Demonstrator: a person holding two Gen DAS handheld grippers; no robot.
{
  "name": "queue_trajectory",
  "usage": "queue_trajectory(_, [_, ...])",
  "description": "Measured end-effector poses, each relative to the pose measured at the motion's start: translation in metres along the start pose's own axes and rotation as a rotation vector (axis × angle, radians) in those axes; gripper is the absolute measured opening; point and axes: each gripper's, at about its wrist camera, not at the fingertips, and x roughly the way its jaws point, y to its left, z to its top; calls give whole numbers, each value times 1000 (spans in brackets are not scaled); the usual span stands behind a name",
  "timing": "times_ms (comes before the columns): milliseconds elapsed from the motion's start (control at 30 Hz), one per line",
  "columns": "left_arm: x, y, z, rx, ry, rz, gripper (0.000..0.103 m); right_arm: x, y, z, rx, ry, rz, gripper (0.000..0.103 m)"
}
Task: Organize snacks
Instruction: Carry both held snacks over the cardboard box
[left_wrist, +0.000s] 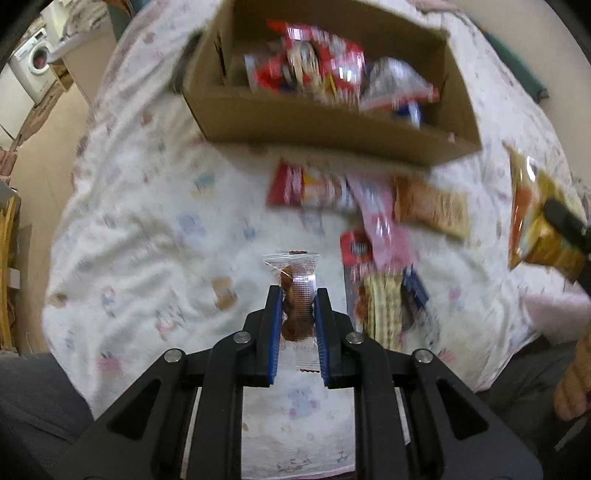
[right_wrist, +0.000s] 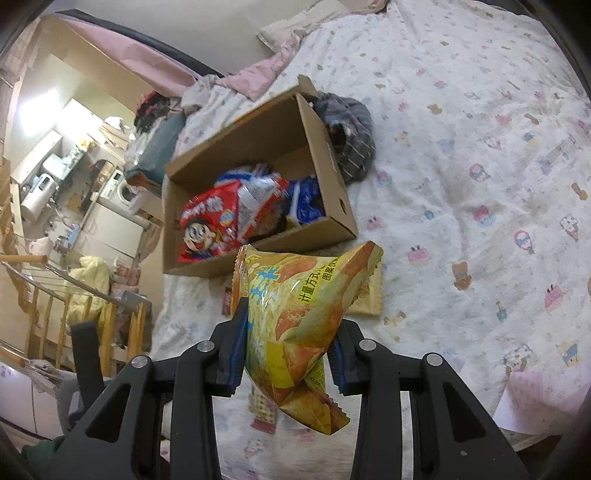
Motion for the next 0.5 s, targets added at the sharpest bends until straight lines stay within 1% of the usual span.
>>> queue_trajectory(100, [-17, 4, 17, -3, -49, 0, 14, -6, 6, 5, -3, -34, 30, 39])
queue_trajectory(233, [-27, 2, 43, -1, -103, 9, 14, -9, 16, 14, -15, -64, 52, 38])
queue_trajectory(367, [-33, 4, 65, 4, -144, 35, 14, -8, 23, 27, -15, -83, 71, 39])
queue_trajectory(500, [-39, 13, 82, 4, -171, 42, 14, -7, 27, 41, -6, -112, 79, 39])
